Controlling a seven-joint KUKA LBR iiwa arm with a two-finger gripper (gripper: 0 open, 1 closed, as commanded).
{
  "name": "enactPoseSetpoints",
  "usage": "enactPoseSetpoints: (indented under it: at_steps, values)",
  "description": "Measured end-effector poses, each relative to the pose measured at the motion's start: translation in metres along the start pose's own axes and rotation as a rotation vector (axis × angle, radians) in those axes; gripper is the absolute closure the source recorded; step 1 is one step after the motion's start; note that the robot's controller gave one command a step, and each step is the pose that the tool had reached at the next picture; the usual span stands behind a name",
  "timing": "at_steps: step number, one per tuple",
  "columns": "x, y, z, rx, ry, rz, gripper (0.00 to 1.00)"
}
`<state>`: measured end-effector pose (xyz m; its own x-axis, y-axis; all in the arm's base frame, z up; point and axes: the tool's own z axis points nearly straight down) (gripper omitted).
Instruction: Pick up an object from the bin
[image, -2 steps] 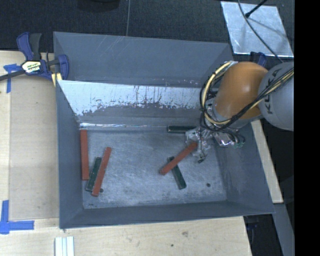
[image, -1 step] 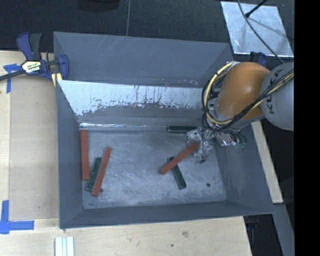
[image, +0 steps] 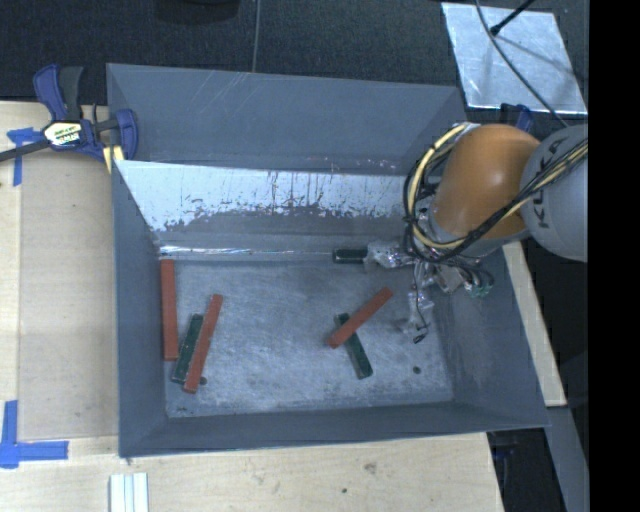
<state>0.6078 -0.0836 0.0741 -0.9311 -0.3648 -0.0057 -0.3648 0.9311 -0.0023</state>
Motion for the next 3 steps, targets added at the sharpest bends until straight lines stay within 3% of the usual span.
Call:
enactPoseSetpoints:
  at_steps: [1, 2, 3]
  values:
    - [0.000, 0.000, 0.000, 0.000, 0.000, 0.001, 1.00]
    - [-0.004, 0.011, -0.101, 0.003, -0.006, -0.083, 1.00]
    - [-0.002, 0.013, -0.151, 0.002, -0.003, -0.163, 1.00]
